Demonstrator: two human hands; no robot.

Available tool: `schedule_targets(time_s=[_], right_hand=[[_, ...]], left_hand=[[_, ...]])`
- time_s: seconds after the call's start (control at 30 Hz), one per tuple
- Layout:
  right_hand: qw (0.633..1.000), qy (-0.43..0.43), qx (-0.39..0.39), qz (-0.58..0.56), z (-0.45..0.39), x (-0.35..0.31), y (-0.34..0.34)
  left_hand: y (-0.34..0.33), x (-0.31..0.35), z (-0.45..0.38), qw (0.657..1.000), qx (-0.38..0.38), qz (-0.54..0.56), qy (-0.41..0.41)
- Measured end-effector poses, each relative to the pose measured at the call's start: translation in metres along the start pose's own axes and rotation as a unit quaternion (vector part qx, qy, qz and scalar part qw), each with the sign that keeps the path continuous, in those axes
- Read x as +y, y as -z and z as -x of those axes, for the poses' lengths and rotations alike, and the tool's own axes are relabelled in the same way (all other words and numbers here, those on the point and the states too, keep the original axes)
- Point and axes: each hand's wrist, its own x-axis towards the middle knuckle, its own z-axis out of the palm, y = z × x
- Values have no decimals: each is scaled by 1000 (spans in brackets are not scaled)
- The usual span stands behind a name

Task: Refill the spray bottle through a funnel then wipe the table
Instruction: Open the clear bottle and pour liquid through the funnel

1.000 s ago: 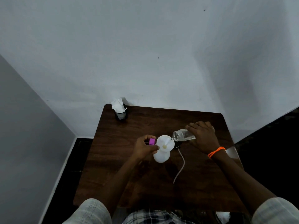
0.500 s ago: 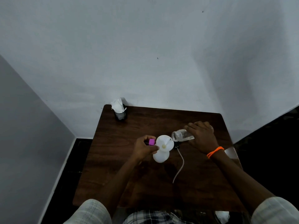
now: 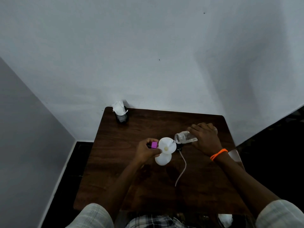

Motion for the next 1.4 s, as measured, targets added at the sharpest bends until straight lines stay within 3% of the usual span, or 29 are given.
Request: schedule_targets(time_s=[1.4], right_hand=[[1000,-6,7,1,-4,5,-5]], left_hand=[[0,-7,-5,1000,4,-15,-9]])
